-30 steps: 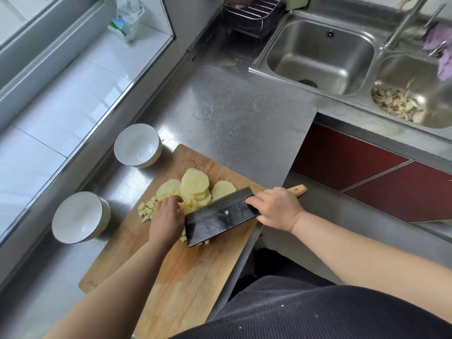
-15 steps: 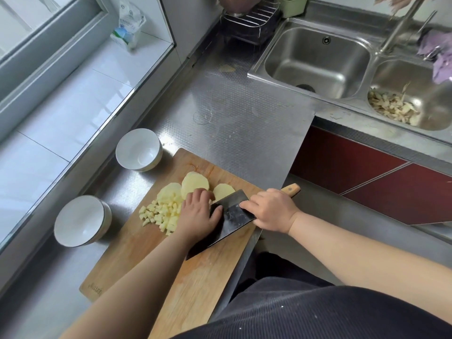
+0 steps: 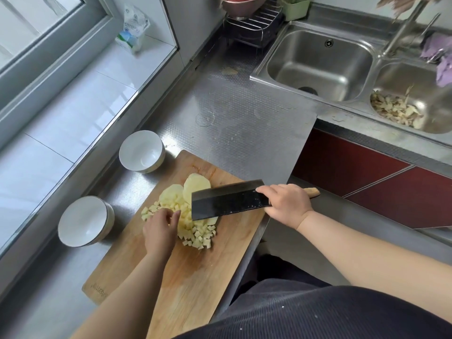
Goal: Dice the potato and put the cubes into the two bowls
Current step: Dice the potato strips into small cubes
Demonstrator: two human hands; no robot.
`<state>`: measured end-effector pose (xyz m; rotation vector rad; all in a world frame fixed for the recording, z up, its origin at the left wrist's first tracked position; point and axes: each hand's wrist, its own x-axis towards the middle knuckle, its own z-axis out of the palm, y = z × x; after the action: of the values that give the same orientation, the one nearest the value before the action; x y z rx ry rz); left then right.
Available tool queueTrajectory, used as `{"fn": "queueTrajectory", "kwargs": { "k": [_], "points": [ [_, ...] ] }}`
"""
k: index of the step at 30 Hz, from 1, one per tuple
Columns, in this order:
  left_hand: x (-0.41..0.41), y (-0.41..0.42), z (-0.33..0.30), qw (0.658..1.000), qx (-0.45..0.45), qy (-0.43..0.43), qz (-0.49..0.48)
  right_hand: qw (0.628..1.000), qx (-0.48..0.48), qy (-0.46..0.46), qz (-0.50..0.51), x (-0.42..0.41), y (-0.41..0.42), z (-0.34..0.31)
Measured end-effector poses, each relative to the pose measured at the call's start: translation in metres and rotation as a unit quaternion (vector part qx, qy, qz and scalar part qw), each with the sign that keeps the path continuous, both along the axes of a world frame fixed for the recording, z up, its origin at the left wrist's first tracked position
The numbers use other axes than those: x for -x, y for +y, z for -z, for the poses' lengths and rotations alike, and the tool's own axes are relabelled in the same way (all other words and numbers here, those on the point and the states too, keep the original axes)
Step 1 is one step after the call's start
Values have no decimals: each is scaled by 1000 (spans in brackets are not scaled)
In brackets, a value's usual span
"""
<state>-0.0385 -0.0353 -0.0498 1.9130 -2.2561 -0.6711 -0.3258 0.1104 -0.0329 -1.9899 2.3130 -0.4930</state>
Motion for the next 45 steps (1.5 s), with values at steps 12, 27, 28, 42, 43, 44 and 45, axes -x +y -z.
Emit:
{"fn": "queueTrajectory", "kwargs": {
  "k": [12, 27, 28, 42, 43, 44, 45],
  "points": [
    [60, -49, -15, 976, 10, -75, 202, 974, -50, -146, 164, -11, -29, -14],
    [111, -69, -15, 896, -115, -255, 346, 955, -70, -194, 212, -7, -44, -15],
    [111, -69, -15, 893, -107, -259, 352, 955, -72, -194, 212, -8, -44, -14],
    [89, -74, -9, 962, -158, -71, 213, 950, -87, -213, 210, -12, -40, -4],
    [87, -76, -9, 968, -169, -26, 183, 951, -87, -211, 210, -13, -39, -3],
    [86, -77, -11, 972, -182, 21, 146, 951, -86, -210, 210, -13, -38, -3],
    [84, -78, -12, 972, -198, 68, 105, 952, -83, -209, 209, -14, -38, -3]
  ]
}}
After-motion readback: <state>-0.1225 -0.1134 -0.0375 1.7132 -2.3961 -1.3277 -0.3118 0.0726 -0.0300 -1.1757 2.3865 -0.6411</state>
